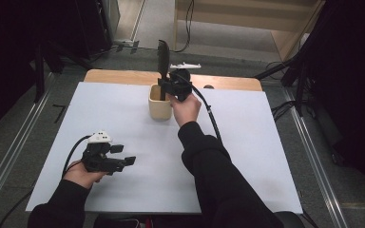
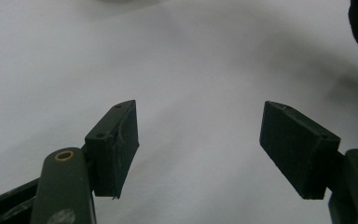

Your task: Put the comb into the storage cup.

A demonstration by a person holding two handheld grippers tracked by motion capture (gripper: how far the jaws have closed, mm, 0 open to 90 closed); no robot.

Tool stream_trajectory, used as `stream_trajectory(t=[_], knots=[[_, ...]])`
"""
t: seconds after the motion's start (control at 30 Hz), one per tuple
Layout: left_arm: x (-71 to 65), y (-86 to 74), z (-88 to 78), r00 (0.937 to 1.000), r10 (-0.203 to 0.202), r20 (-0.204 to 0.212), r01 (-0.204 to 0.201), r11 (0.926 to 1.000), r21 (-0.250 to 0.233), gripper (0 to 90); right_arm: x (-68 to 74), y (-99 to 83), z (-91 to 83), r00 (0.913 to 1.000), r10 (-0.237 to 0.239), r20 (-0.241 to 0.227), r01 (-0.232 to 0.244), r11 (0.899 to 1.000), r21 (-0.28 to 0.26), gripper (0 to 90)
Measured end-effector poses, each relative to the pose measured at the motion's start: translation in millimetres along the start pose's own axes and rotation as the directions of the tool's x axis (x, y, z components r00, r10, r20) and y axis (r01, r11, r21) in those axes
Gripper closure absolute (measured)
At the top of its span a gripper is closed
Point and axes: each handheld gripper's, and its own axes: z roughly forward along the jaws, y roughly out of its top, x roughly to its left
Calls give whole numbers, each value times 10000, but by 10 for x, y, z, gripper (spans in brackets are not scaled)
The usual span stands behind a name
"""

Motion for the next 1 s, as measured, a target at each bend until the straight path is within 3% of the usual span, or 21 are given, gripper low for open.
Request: stream_trajectory(t=[0.73,0.77,0.9,1.0], knots=[[0,5,4,10000,47,19,-48,10000,14,285,8,-166,89,9999,-121,6,120,9995,300,694],[-1,5,5,10000,46,23,-46,10000,9,285,6,-167,86,9999,-109,12,109,9994,319,673],[2,3,11,10000,19,17,-19,10000,3,285,-13,-121,-3,9981,-613,95,613,9981,3,372],[-6,13,21,10000,41,22,-41,10000,6,285,-62,-102,-80,9987,-483,159,483,9988,-28,308]])
